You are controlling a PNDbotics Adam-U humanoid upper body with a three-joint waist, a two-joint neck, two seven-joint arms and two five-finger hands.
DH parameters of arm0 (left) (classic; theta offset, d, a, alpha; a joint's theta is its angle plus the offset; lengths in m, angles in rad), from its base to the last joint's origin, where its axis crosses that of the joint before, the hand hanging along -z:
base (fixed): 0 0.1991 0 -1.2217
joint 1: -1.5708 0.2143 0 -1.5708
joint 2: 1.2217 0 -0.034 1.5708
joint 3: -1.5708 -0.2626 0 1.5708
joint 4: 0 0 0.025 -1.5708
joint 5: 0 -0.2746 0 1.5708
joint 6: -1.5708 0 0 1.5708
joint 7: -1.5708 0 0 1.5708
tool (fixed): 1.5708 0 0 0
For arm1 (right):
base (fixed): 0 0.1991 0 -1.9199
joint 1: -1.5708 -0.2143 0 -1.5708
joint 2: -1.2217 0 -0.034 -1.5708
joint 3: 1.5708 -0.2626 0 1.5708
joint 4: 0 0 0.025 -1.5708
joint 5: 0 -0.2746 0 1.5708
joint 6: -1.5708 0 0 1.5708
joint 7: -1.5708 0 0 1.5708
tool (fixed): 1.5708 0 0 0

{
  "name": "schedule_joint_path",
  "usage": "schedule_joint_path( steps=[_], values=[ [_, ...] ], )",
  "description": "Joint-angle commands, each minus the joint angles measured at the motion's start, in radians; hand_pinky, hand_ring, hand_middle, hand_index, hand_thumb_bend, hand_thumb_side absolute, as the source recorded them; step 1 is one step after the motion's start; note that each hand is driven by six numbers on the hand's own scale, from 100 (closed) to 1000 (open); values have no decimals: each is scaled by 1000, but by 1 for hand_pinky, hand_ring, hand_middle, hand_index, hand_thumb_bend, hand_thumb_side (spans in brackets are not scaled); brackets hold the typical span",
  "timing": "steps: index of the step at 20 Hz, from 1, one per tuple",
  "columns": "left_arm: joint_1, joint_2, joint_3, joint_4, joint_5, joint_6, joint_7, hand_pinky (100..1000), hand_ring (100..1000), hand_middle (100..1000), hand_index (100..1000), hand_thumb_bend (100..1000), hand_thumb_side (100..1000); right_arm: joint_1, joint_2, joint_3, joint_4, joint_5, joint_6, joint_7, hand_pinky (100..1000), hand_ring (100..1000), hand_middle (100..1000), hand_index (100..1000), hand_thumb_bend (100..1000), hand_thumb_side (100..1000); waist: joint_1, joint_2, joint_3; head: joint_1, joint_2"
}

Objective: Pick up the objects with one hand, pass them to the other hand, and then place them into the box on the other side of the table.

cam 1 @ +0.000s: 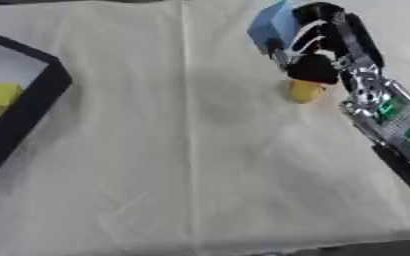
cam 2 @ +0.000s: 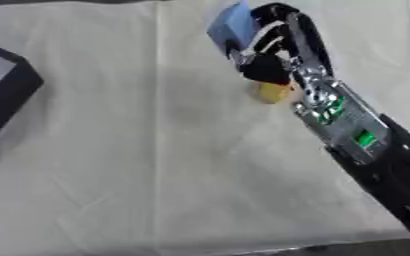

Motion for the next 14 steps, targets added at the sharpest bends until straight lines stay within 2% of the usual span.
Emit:
schedule_joint_path(
  steps=[1,7,14],
  values=[
    [-34,32,9,-31,15,-26,-7,783,683,592,723,161,459,-20,-6,9,-18,21,-13,6,433,495,453,552,301,100,14,-39,3,-6,-2],
    [-105,20,-28,-33,17,-103,-54,779,685,595,723,186,435,-36,10,39,-18,36,-52,12,430,493,453,553,298,100,18,-42,10,-11,-2],
    [-170,2,-98,-33,-16,-153,-164,775,689,603,727,226,420,-41,24,73,-18,51,-115,13,431,494,461,555,295,100,25,-45,20,-12,-2]
  ],
)
